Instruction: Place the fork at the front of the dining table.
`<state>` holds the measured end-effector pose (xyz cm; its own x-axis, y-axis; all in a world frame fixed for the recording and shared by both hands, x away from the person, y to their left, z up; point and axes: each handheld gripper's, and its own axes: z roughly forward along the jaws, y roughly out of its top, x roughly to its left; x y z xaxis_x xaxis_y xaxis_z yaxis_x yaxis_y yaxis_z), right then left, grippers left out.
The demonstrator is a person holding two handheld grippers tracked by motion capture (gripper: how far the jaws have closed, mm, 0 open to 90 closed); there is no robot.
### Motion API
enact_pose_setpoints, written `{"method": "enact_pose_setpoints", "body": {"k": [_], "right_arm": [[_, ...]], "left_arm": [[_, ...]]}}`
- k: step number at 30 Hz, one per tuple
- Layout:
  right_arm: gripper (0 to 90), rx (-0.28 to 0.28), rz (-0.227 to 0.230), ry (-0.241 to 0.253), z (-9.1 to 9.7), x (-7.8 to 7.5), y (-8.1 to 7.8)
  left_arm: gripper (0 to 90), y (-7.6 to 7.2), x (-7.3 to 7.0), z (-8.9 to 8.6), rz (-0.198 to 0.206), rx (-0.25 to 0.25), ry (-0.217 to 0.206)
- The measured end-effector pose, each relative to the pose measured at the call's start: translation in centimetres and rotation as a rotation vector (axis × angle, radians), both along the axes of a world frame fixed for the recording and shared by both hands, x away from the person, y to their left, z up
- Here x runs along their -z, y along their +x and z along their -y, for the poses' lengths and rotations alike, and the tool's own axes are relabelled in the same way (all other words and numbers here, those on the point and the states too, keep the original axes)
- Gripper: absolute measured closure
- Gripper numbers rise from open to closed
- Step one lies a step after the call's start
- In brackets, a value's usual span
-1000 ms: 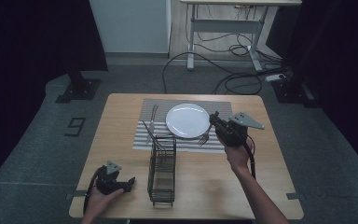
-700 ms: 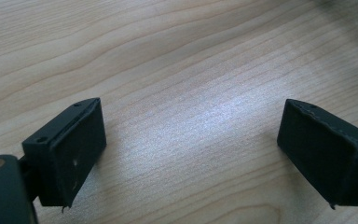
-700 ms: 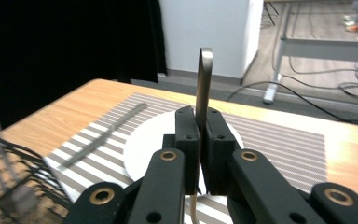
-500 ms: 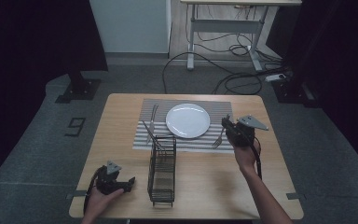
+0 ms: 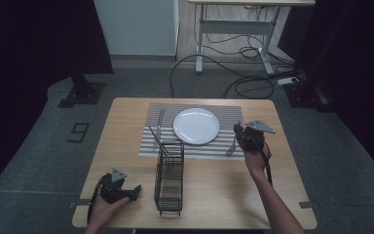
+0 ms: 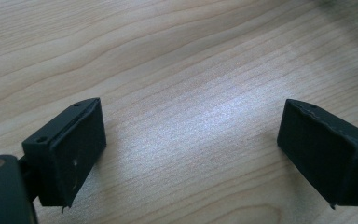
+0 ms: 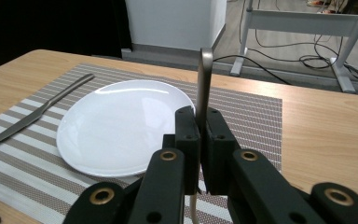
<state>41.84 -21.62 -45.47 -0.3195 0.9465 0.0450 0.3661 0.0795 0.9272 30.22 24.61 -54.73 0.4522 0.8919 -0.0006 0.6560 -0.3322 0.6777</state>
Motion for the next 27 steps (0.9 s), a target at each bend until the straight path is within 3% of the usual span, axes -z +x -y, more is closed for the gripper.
{"method": "enact_pose_setpoints", "body": {"k": [10, 18, 27], "right_arm": [[86.0, 0.008, 0.006, 0.015, 0.1, 0.3, 0.4], [86.0, 0.003, 0.017, 0.0, -0.3, 0.5, 0.4], [85.4, 0.015, -0.041, -0.001, -0.1, 2.7, 1.1]], "left_arm": [[7.7, 0.0, 0.0, 0.0, 0.0, 0.0, 0.0], [7.8, 0.0, 0.0, 0.0, 0.0, 0.0, 0.0], [7.8, 0.0, 0.0, 0.0, 0.0, 0.001, -0.001]]}}
